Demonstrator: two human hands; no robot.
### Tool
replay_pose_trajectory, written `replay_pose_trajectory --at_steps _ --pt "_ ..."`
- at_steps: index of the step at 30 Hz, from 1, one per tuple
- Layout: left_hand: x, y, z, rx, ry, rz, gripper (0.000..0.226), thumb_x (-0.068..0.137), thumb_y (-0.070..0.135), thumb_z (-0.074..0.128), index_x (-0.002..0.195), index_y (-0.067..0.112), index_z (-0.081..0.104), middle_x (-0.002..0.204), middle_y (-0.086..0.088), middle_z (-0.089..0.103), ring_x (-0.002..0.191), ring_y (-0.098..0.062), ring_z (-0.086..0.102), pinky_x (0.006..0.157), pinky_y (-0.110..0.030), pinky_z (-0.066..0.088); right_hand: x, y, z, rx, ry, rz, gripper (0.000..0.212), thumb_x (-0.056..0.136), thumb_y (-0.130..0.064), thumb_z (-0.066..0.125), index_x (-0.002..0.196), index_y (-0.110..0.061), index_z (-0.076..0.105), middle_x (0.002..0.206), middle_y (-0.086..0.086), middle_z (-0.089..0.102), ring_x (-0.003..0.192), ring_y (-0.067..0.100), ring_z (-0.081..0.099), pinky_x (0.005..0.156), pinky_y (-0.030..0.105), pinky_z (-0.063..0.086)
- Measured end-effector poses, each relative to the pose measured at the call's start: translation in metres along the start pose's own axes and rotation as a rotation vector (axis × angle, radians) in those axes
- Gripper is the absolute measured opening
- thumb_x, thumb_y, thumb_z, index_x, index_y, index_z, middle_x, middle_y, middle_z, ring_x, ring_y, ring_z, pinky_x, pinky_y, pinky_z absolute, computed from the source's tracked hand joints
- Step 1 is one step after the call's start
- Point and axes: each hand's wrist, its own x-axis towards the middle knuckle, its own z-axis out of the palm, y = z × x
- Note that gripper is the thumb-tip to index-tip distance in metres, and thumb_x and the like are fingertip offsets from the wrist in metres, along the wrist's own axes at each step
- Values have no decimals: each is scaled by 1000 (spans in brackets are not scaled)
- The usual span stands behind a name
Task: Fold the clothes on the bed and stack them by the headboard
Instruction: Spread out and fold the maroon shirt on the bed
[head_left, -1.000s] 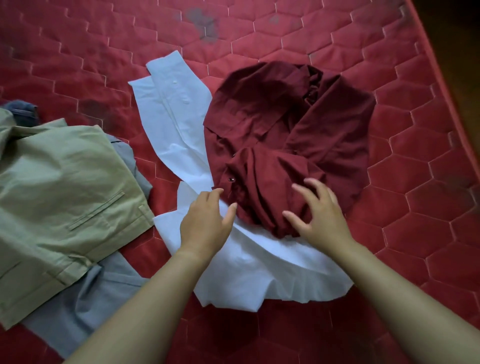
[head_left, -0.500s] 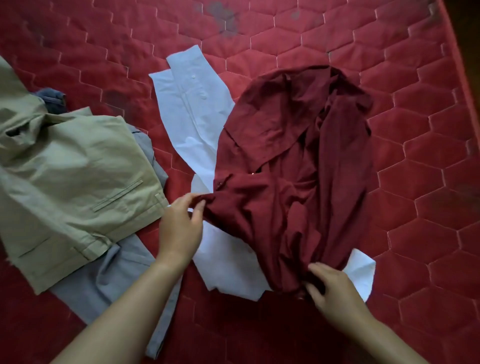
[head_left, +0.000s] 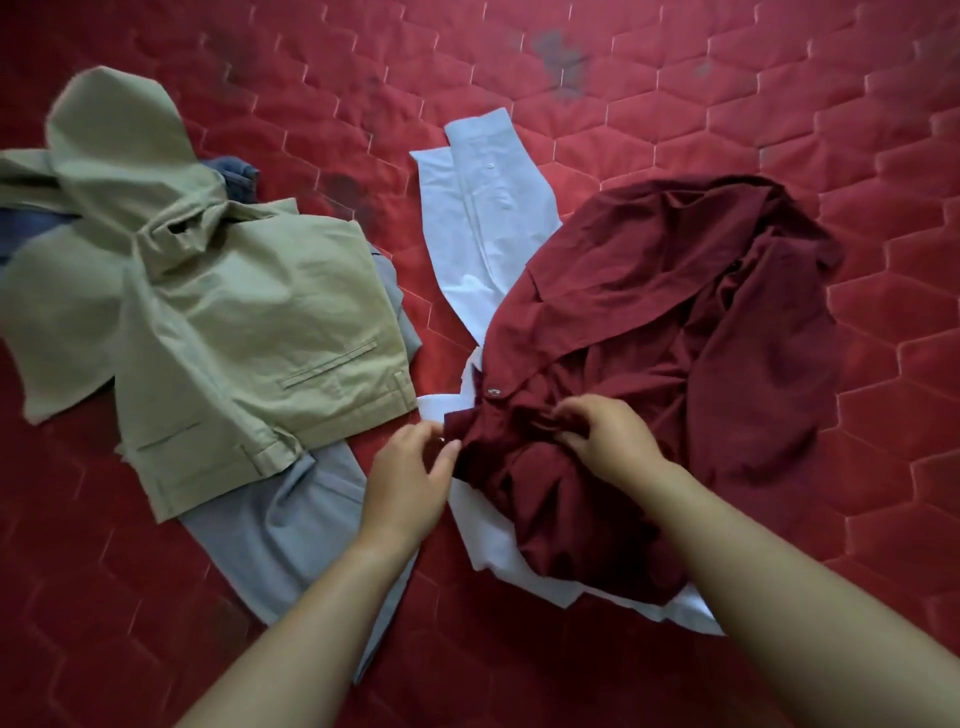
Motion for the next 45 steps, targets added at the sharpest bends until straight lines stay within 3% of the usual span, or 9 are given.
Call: replay_pose_trajectory --at_steps 5,12,16,20,29,32,36,40,45 --pt "-14 -6 17 -34 -142 -86 21 84 20 66 105 17 63 99 1 58 83 -9 54 71 -10 34 -69 46 6 -21 186 162 17 79 -13 69 96 -12 68 94 8 69 89 30 64 72 36 49" --pt "-17 7 50 -90 -172 -27 26 85 31 65 109 24 58 106 7 58 88 -3 53 79 -21 43 -49 47 -52 2 284 -48 42 79 -25 72 116 -12 60 116 4 60 108 19 56 93 26 41" --pt "-17 24 75 -117 -209 4 43 85 38 64 124 27 52 114 9 53 98 -6 55 83 -20 43 8 19 -65 89 43 -93 63 77 -33 74 134 -22 47 126 -9 51 111 6 50 95 19 36" --pt "-6 47 99 -218 -220 -74 62 87 39 61 141 27 34 135 7 44 116 -13 50 98 -29 42 5 23 -55 53 0 -95 25 77 -15 73 100 -21 69 89 -7 70 82 7 63 76 22 47" --pt "-17 48 87 50 -471 312 12 88 21 59 99 19 64 96 -5 63 92 -24 58 78 -32 42 -64 61 -79 -7 -303 31 12 74 -21 77 84 -22 70 72 -14 67 66 -1 62 70 28 51" --pt "-31 28 70 97 -513 396 16 89 21 59 101 25 69 99 0 60 96 -18 56 79 -32 44 -33 38 -82 71 87 -38 18 76 -38 72 87 -25 68 81 -10 68 70 3 59 69 25 48" --pt "-44 15 70 10 -446 243 17 88 31 60 101 27 71 101 8 61 98 -7 55 86 -19 41 22 5 -47 15 65 97 64 66 -53 74 120 -24 56 113 -1 60 104 16 56 90 30 45" --pt "-43 22 88 -154 -145 -145 19 82 33 68 96 20 67 96 8 56 90 -7 56 76 -14 38 24 18 -17 73 96 199 23 74 -19 70 98 -19 69 90 -1 70 90 18 64 77 24 47" --pt "-51 37 113 -173 -276 -267 16 81 35 69 93 26 64 88 12 65 88 -8 62 73 -18 41 -13 57 -39 184 404 279 20 76 -16 69 95 -22 67 74 -11 61 72 9 58 67 14 36"
